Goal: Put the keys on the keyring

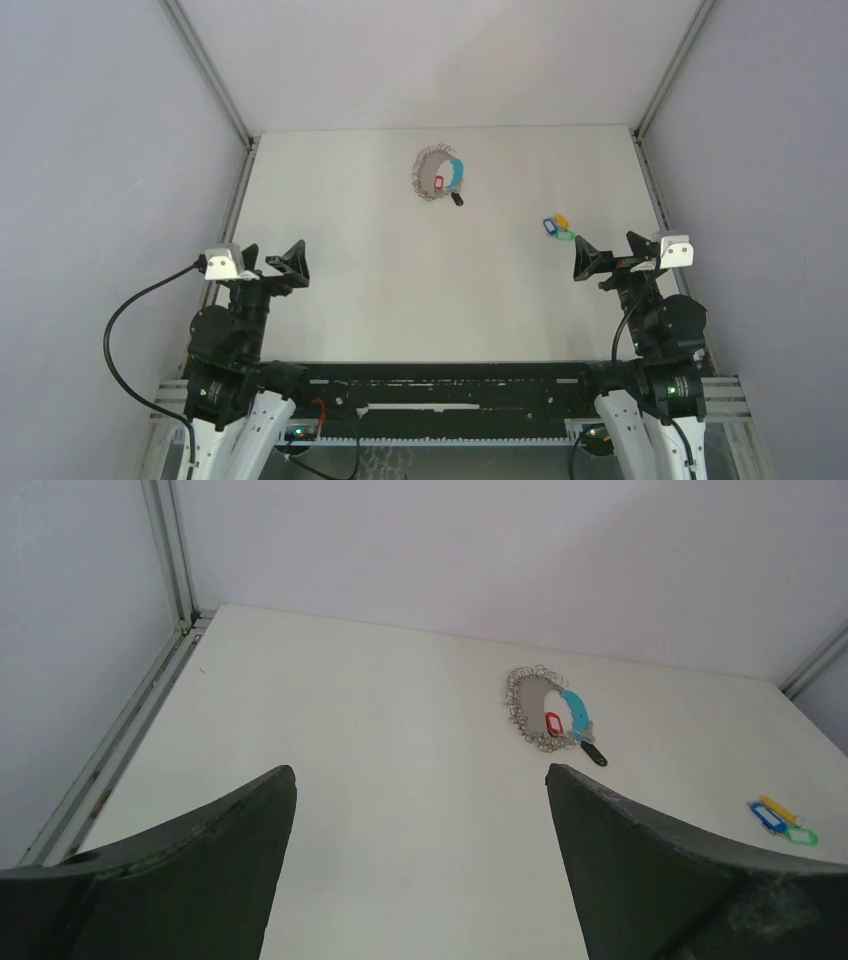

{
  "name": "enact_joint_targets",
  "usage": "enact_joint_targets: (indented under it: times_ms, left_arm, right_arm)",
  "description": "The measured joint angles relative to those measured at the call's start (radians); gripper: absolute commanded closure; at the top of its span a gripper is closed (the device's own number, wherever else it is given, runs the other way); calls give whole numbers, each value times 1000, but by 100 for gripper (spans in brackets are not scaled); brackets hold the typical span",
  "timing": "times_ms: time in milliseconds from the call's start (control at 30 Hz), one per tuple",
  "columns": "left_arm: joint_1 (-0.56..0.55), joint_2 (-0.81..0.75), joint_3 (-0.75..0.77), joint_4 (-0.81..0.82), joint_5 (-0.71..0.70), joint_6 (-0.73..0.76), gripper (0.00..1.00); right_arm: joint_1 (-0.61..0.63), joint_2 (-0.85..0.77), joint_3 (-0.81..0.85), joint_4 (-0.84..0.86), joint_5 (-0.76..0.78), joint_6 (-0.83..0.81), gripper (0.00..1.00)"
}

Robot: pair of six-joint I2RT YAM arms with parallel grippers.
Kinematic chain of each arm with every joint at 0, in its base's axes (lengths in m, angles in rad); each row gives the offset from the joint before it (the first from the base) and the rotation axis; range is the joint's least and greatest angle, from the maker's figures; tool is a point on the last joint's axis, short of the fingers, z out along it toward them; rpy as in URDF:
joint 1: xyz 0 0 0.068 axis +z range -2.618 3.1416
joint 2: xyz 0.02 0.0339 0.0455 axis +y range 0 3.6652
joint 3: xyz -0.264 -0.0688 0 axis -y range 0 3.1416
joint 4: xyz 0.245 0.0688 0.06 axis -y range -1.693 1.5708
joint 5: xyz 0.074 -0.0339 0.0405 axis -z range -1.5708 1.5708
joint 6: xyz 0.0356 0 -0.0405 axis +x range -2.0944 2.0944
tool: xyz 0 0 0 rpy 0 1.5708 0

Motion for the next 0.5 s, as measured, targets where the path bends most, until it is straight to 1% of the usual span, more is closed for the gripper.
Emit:
enact_joint_targets:
  times_ms: [167,300,500]
  left_arm:
    - [0,-9,0,0,2,0,0]
    - [0,-21,0,1,8,0,0]
    - [0,-28,0,0,15,1,0]
  right_arm:
    - [0,3,-1,2,-9,2,0]
    - [0,5,-32,23,-14,6,0]
    - [0,26,-56,22,-76,6,0]
